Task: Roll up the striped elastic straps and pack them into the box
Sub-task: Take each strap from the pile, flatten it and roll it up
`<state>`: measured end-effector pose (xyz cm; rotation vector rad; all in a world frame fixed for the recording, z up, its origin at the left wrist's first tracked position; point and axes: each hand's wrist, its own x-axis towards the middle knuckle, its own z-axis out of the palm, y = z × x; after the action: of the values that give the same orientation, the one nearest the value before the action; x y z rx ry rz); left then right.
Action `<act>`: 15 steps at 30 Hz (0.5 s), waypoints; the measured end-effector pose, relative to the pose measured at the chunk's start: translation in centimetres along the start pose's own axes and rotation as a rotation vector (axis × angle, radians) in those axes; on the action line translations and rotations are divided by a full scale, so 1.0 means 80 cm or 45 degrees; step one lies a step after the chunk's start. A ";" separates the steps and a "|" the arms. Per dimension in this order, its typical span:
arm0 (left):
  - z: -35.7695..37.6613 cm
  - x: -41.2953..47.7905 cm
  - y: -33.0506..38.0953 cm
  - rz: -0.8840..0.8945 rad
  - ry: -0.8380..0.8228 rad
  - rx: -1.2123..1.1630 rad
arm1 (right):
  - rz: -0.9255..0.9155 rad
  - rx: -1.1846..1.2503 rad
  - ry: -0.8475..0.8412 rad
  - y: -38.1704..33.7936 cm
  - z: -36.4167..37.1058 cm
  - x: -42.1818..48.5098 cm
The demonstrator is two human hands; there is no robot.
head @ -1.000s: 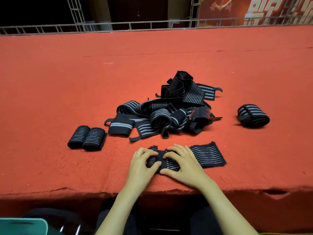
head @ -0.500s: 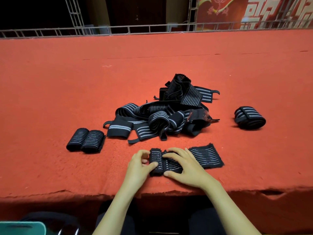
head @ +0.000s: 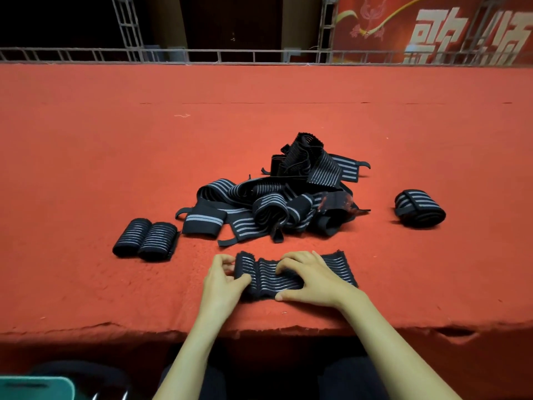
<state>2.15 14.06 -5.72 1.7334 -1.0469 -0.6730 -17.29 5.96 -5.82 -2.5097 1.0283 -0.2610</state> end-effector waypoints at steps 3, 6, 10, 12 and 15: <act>-0.026 0.002 -0.012 -0.030 0.084 -0.008 | -0.063 -0.024 -0.004 -0.013 0.008 0.014; -0.034 0.004 -0.019 -0.013 0.137 0.056 | -0.130 -0.047 0.038 -0.018 0.012 0.018; -0.024 0.003 -0.020 0.079 0.167 0.158 | -0.141 -0.066 0.046 -0.004 0.004 0.007; -0.017 0.002 -0.019 0.151 0.185 0.194 | -0.121 -0.078 0.042 0.009 -0.001 -0.002; -0.007 -0.002 -0.017 0.306 0.180 0.301 | -0.085 -0.063 0.082 0.030 -0.005 -0.015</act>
<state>3.02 14.71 -6.76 1.7872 -1.2485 -0.2796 -19.79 5.18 -6.54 -2.5989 0.9884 -0.3424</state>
